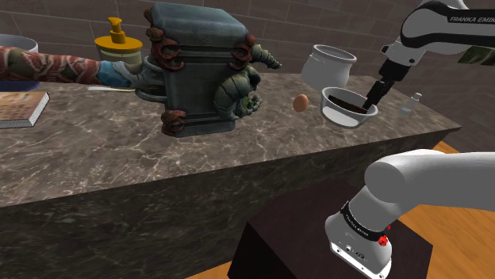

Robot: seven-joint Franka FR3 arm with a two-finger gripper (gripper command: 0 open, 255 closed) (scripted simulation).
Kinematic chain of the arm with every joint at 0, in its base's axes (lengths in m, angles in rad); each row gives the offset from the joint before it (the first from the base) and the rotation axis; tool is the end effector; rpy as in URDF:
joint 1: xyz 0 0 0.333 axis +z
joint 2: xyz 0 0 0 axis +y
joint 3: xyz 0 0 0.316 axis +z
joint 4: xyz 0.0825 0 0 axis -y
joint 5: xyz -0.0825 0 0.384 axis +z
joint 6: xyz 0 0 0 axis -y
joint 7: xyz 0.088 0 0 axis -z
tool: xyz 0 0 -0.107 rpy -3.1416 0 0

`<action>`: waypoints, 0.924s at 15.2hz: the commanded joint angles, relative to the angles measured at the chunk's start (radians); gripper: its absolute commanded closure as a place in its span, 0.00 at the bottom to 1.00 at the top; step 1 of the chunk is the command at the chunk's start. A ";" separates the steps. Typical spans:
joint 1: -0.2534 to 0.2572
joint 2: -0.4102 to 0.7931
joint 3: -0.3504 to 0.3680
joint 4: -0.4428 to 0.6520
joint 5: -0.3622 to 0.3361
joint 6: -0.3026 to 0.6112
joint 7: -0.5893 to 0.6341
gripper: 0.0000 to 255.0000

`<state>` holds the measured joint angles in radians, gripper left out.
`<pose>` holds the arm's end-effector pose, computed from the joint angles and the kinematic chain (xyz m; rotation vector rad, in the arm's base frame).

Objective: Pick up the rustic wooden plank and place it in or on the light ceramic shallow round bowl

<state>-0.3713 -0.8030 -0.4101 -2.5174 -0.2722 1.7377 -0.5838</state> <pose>0.2048 -0.2595 0.5082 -3.1153 0.0477 -0.0049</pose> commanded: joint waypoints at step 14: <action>0.012 0.014 0.026 0.133 0.026 -0.119 -0.007 0.00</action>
